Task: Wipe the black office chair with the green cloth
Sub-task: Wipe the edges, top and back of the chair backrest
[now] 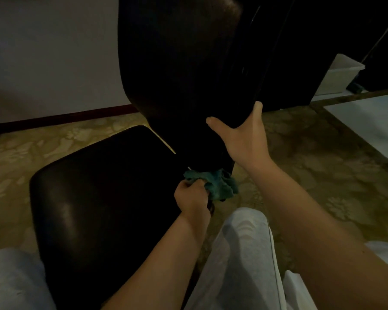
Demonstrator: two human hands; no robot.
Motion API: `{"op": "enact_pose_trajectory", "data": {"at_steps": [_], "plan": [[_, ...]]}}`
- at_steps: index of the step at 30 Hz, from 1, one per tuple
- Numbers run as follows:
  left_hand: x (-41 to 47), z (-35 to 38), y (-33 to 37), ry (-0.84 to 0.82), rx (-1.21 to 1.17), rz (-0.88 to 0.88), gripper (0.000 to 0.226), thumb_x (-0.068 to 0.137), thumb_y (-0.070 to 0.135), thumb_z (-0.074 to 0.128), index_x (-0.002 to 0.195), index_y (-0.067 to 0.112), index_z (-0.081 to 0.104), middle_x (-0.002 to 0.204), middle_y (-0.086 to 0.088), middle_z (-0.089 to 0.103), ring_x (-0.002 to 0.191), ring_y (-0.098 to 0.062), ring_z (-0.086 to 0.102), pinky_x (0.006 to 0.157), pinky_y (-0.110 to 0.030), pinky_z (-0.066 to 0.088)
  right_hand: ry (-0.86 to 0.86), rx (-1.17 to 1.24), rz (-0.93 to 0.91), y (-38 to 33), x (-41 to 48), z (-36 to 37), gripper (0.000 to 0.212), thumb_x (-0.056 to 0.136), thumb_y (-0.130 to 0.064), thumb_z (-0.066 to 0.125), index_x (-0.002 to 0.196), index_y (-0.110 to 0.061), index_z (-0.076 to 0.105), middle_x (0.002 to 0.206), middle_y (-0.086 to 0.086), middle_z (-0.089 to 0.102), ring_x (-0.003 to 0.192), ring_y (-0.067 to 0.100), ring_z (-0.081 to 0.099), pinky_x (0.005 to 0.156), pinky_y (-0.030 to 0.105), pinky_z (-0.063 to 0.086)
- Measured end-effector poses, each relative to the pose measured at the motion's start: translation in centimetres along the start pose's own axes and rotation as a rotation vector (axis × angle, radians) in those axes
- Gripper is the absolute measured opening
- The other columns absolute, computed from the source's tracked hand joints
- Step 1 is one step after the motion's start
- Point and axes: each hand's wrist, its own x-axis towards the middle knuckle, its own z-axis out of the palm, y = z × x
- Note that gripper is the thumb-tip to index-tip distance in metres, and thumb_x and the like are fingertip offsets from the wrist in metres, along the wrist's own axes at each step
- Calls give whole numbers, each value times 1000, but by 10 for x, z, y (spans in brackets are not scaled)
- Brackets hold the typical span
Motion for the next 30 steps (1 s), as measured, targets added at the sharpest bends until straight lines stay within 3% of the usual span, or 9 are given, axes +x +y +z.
{"op": "enact_pose_trajectory", "data": {"at_steps": [4,9,11,16,19,22,26,30], "plan": [[-7,-24,28,-24,137,176,9,90,3,61,85,11,59,89,-15,67,85,-34,67,72,-43,57,22,-14,-12,0,0,1,70,64,-50,83,114,-24,41,114,-10,58,101,3,59,81,32,56],[-34,-36,98,-166,376,586,21,86,14,72,100,25,59,90,8,67,81,-2,65,65,-20,54,28,-49,-29,-2,-6,-1,70,67,-51,82,116,-23,40,113,-10,57,100,3,58,75,22,51],[-39,-32,123,-211,416,718,28,85,17,75,105,25,57,91,12,66,80,3,64,64,-13,52,23,-46,-40,-4,-8,-2,70,68,-50,82,118,-23,40,113,-10,56,101,2,57,74,19,49],[-40,-9,163,-201,553,969,28,79,15,77,94,21,54,89,10,61,80,0,60,64,-10,45,24,-56,-29,-10,-13,-5,70,68,-46,82,117,-24,37,111,-10,55,100,7,59,75,29,54],[-36,-4,160,-167,586,996,20,80,16,76,90,18,58,93,5,59,82,-5,57,68,-13,45,24,-59,-27,-12,-16,-5,69,68,-45,83,116,-25,38,110,-12,55,100,6,59,74,28,53],[-34,-8,154,-193,583,901,7,86,20,70,87,19,64,88,4,65,81,-10,62,63,-18,46,-20,-11,-7,-13,-16,-8,69,68,-46,83,116,-29,38,113,-11,57,103,6,59,79,31,55],[-35,-11,153,-259,524,790,2,90,23,70,91,21,69,84,11,68,77,1,62,57,-9,44,-76,20,27,-15,-18,-13,54,78,-39,78,114,-34,38,113,-9,59,102,5,59,76,24,51],[-49,-5,157,-322,437,884,4,88,19,73,84,19,73,77,10,71,73,1,66,61,-17,52,-153,163,116,-16,-19,-19,32,95,-24,58,124,-26,45,111,-3,62,98,11,63,71,20,49]]}}
